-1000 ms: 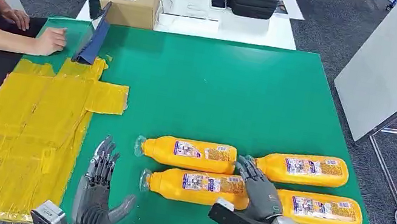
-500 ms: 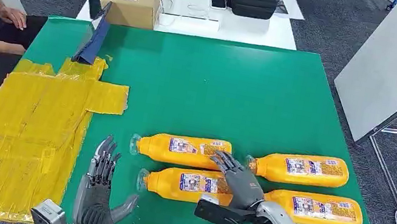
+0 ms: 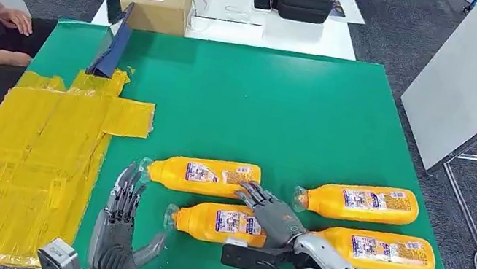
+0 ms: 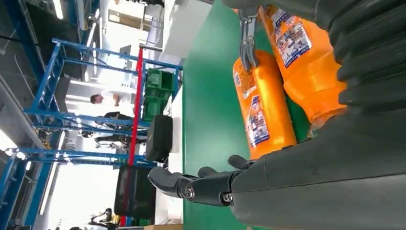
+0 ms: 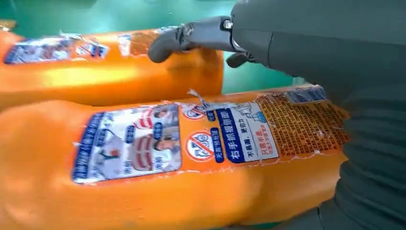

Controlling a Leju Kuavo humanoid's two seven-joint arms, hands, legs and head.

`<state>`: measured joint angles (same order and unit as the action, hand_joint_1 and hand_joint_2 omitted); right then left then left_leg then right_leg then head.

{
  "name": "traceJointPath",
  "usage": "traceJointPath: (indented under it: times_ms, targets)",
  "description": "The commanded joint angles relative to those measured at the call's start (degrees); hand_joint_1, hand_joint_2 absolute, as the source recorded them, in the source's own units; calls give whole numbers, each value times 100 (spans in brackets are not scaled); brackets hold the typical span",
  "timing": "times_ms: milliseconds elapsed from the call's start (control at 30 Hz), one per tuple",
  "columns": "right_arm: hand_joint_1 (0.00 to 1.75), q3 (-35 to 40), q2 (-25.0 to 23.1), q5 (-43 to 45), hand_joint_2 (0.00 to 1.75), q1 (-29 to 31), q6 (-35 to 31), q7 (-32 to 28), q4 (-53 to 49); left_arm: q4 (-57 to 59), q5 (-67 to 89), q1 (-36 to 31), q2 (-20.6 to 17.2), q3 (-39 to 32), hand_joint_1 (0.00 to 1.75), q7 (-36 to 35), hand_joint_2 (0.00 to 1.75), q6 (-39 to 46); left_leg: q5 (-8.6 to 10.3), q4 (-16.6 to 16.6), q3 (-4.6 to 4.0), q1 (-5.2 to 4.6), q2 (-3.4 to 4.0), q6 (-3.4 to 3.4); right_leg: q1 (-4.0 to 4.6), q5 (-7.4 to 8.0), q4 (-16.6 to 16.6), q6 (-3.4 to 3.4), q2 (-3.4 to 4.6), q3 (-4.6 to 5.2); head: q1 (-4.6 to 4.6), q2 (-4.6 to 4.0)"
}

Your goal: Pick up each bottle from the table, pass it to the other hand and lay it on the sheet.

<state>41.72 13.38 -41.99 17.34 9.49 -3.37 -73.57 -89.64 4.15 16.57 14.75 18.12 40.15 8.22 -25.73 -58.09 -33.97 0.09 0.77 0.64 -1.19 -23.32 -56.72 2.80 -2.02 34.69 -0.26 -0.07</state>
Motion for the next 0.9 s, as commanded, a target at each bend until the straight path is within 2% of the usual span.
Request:
traceJointPath:
  times_ms: [33,133,167,200,233,333,500,667,900]
  targets:
    - [0,697,238,-50,175,460,182,169,706,331,-12,-156,28,-96,0,-15,175,-24,-2,8,22,6,-5,-4,5,0,12,-13,13,-25,0,0]
    - [0,1220,675,-183,175,713,641,440,803,357,-1,-141,43,-136,0,-15,175,-49,-1,10,29,7,-3,-5,6,2,15,-16,21,-31,0,0]
    - [38,1318,809,-157,175,747,736,451,819,368,1,-140,54,-142,0,-15,175,-51,-1,6,24,4,-6,-3,3,1,10,-11,13,-26,-2,0]
    - [164,1457,973,-144,175,801,884,459,809,385,-6,-142,58,-144,0,-15,175,-58,1,8,29,5,-11,-3,4,2,14,-14,13,-32,-2,0]
    - [171,1619,1096,-107,175,853,954,499,756,406,-10,-148,64,-144,0,-15,175,-43,1,7,31,3,-14,-2,2,0,11,-9,5,-32,-2,0]
    - [175,1895,1395,127,175,937,1064,611,565,431,-35,-164,66,-103,0,-15,175,8,1,7,56,3,-21,0,2,2,16,-9,0,-57,-2,0]
    - [175,2026,1579,308,175,981,1160,703,425,426,-66,-162,46,-59,0,-15,175,44,-7,4,97,5,-30,22,3,0,24,-9,-7,-62,0,0]
    - [175,2220,1692,429,175,931,1149,769,411,458,-139,-175,20,19,0,-15,175,86,-40,7,132,5,-22,44,2,-22,43,10,-5,-92,-2,0]
    - [175,2405,1764,389,175,833,1087,829,457,491,-186,-195,1,80,0,-15,175,145,-11,16,157,6,-33,42,3,2,68,3,-13,-124,0,0]
